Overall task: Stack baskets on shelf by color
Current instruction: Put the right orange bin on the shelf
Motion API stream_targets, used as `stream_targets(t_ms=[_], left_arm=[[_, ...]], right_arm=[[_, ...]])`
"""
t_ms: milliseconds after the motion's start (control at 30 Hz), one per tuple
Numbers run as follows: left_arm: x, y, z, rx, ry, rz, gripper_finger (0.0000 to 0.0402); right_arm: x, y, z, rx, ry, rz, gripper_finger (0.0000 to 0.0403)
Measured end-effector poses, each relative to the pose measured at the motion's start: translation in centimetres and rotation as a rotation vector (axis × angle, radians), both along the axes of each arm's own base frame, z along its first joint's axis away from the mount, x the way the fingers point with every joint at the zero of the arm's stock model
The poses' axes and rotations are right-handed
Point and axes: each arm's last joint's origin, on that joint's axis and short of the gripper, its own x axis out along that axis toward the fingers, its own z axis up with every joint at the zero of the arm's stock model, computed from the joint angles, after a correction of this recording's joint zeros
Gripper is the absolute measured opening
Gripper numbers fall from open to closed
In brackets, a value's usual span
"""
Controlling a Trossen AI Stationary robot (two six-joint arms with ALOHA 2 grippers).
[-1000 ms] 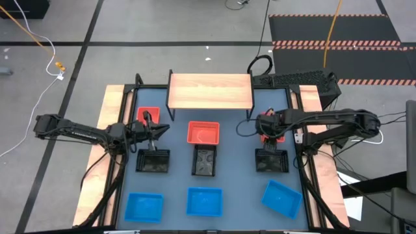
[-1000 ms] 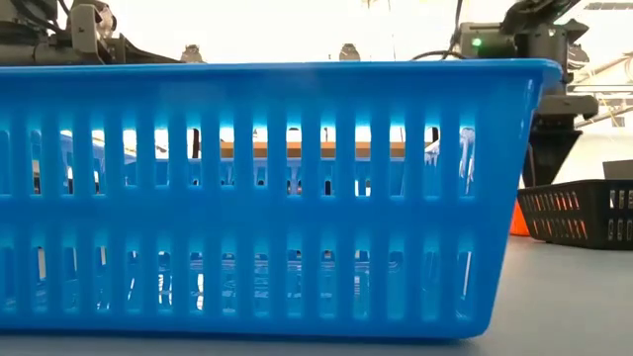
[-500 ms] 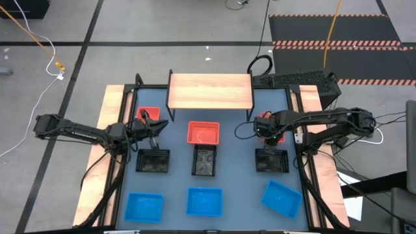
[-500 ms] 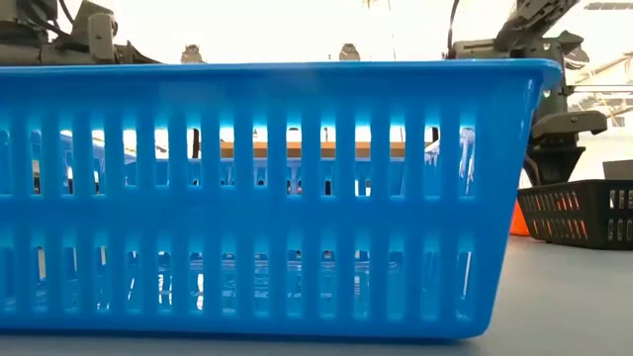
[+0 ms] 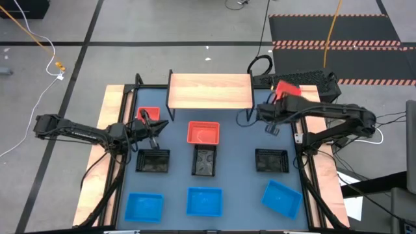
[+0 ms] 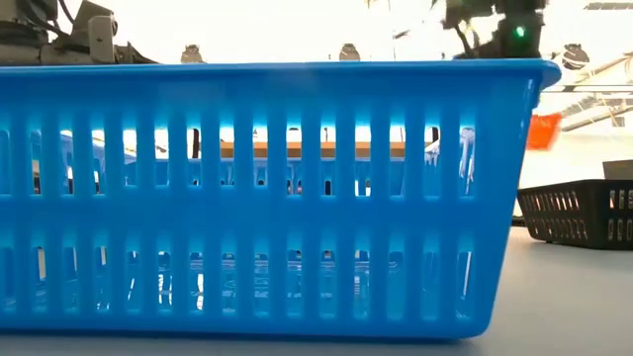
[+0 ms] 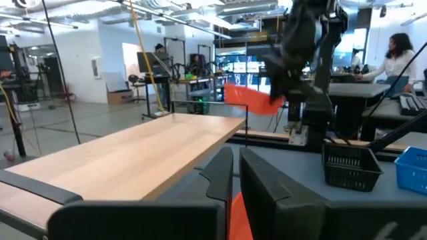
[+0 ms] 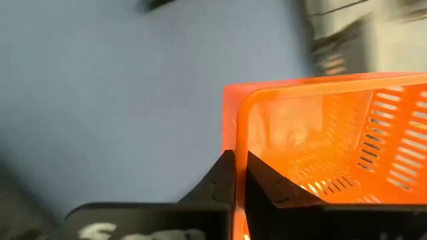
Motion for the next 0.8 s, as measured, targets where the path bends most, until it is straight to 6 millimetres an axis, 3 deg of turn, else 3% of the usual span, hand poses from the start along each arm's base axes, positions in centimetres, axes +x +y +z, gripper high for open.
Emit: stream_targets(t_ms=[200,400,600,800], left_arm=[[0.0,0.0,0.1,0.026,-0.002,0.005,0.0031],[0.0,0.0,0.2,0.022,-0.012,0.005,0.0031],[-0.3,0.0,1.1,0.101,-0.076,0.027,0.0031],[0.1,0.0,-0.5,0.055,0.068,0.008,0.0031]], right_arm=[[1.0,-1.9,5.3,-0.221,0.034,0.089,0.0004],[5.2,-4.0,7.8,-0.143,-0.09,0.283,0.0004],[10.5,-6.4,6.4,-0.109,-0.032,0.424,0.0004],[13.0,-6.8,3.8,0.016,-0.025,0.457,0.0004]])
